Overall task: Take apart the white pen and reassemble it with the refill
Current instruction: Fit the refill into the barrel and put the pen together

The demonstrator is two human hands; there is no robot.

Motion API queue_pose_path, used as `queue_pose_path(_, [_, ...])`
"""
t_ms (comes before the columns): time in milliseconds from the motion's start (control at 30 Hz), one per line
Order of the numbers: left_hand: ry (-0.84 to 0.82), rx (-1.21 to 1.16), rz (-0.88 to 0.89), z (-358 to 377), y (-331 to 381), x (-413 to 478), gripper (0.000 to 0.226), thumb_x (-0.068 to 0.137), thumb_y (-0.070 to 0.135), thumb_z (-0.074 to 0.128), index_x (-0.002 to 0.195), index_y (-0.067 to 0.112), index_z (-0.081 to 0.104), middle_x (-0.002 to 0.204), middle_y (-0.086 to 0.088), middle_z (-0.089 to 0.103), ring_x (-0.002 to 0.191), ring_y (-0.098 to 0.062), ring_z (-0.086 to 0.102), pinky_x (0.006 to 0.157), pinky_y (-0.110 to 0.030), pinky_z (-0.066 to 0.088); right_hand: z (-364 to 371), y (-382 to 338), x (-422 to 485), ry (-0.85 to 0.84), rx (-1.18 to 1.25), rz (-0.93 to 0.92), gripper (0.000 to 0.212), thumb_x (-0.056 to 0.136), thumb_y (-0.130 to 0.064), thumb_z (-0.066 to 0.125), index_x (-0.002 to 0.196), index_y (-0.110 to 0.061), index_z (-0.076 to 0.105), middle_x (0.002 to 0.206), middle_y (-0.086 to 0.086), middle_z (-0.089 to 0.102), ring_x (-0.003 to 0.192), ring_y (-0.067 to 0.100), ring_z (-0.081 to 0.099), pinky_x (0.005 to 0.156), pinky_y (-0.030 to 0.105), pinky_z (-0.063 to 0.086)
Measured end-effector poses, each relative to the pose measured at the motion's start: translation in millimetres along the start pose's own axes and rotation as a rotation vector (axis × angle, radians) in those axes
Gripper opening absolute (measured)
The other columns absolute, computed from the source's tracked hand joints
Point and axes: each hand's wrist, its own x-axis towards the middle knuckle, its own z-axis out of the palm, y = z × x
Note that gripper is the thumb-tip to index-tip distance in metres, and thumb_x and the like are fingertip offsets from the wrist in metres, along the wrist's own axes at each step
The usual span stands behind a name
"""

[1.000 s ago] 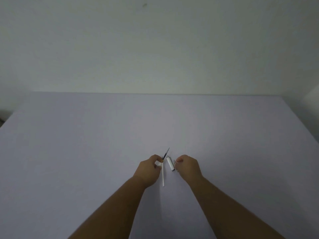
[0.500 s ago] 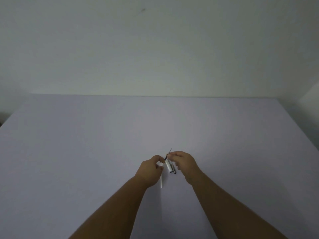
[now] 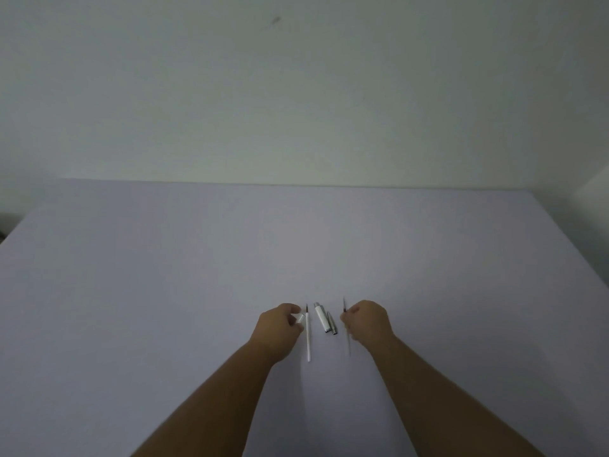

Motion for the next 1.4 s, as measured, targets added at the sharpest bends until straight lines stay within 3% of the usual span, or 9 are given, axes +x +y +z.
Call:
queue_pose_path(200, [-0.003, 0.004, -0.028, 0.0, 1.8, -0.7, 0.003, 0.084, 0.016, 0.060, 0.083, 0.017, 0.063, 0.068, 0.006, 0.054, 0.067, -0.015, 0.053, 0.069, -0.032, 0.054, 6.8, 3.3, -3.7, 0.070, -0.033, 0.009, 0.022, 0.085, -0.020, 0.062, 0.083, -0.001, 0.073, 0.082, 0.016, 0.072, 0.089, 0.027, 0.069, 0.065, 0.022, 0.041])
queue_pose_path(433, [0.023, 0.007, -0.033, -1.4, 0.7, 1.0, 0.013, 0.083, 0.022, 0.064, 0.074, 0.016, 0.057, 0.063, 0.006, 0.050, 0.058, -0.009, 0.047, 0.054, -0.017, 0.039, 9.8, 6.0, -4.2, 0.099, -0.036, 0.012, 0.024, 0.084, -0.018, 0.061, 0.084, 0.002, 0.074, 0.087, 0.018, 0.075, 0.084, 0.026, 0.069, 0.062, 0.020, 0.040])
queue_pose_path(600, [0.049, -0.021, -0.045, -2.2, 2.4, 2.8, 0.008, 0.083, 0.022, 0.065, 0.079, 0.017, 0.061, 0.067, 0.006, 0.053, 0.066, -0.015, 0.053, 0.064, -0.027, 0.050, 7.9, 4.0, -5.2, 0.104, -0.041, 0.020, 0.024, 0.086, -0.021, 0.061, 0.090, -0.001, 0.073, 0.093, 0.016, 0.074, 0.091, 0.026, 0.068, 0.068, 0.022, 0.045])
queue_pose_path(733, [0.118, -0.056, -0.067, -4.8, 0.0, 2.2, 0.008, 0.084, 0.024, 0.065, 0.089, 0.018, 0.066, 0.078, 0.005, 0.060, 0.074, -0.013, 0.057, 0.056, -0.013, 0.040, 10.0, -5.3, -11.9, 0.166, 0.000, -0.063, 0.018, 0.085, -0.028, 0.058, 0.082, -0.012, 0.066, 0.089, 0.007, 0.071, 0.082, 0.023, 0.064, 0.074, 0.031, 0.052])
queue_pose_path(833, [0.212, -0.051, -0.083, -7.8, -1.7, 1.4, 0.018, 0.086, 0.025, 0.062, 0.099, 0.014, 0.067, 0.086, 0.001, 0.065, 0.075, -0.012, 0.057, 0.065, -0.018, 0.042, 23.9, -21.5, -18.0, 0.041, -0.183, -0.213, 0.023, 0.084, -0.035, 0.057, 0.082, -0.014, 0.068, 0.087, 0.006, 0.071, 0.083, 0.023, 0.066, 0.068, 0.029, 0.049])
queue_pose_path(1033, [0.259, -0.026, -0.124, -11.5, -7.4, 1.6, 0.024, 0.088, 0.027, 0.060, 0.104, 0.011, 0.066, 0.092, -0.002, 0.068, 0.078, -0.015, 0.058, 0.073, -0.023, 0.044, 60.8, -30.1, -26.6, 0.025, -0.395, -0.247, 0.022, 0.089, -0.012, 0.047, 0.103, -0.009, 0.063, 0.124, 0.007, 0.061, 0.115, 0.024, 0.058, 0.087, 0.031, 0.050])
queue_pose_path(1167, [0.204, -0.023, -0.152, -10.6, -13.6, -0.4, 0.023, 0.086, 0.026, 0.062, 0.103, 0.012, 0.067, 0.094, -0.002, 0.069, 0.077, -0.013, 0.057, 0.072, -0.022, 0.043, 59.7, -31.5, -28.3, 0.014, -0.241, -0.149, 0.022, 0.085, -0.015, 0.050, 0.099, -0.006, 0.065, 0.106, 0.011, 0.068, 0.096, 0.025, 0.064, 0.075, 0.030, 0.052])
queue_pose_path(1267, [0.162, -0.015, -0.159, -9.0, -13.3, -2.1, 0.019, 0.083, 0.027, 0.066, 0.096, 0.013, 0.067, 0.082, 0.001, 0.064, 0.071, -0.012, 0.056, 0.067, -0.022, 0.042, 45.3, -36.3, -23.7, 0.065, 0.085, -0.128, 0.021, 0.082, -0.020, 0.055, 0.088, -0.005, 0.069, 0.080, 0.006, 0.068, 0.072, 0.021, 0.062, 0.064, 0.025, 0.048])
queue_pose_path(1400, [0.122, -0.022, -0.147, -6.3, -6.6, -1.8, 0.016, 0.081, 0.027, 0.069, 0.093, 0.016, 0.068, 0.079, 0.003, 0.061, 0.071, -0.013, 0.055, 0.066, -0.023, 0.041, 24.0, -41.0, -19.3, 0.123, 0.544, -0.070, 0.014, 0.083, -0.022, 0.059, 0.084, -0.011, 0.068, 0.073, -0.001, 0.066, 0.063, 0.013, 0.059, 0.064, 0.028, 0.047])
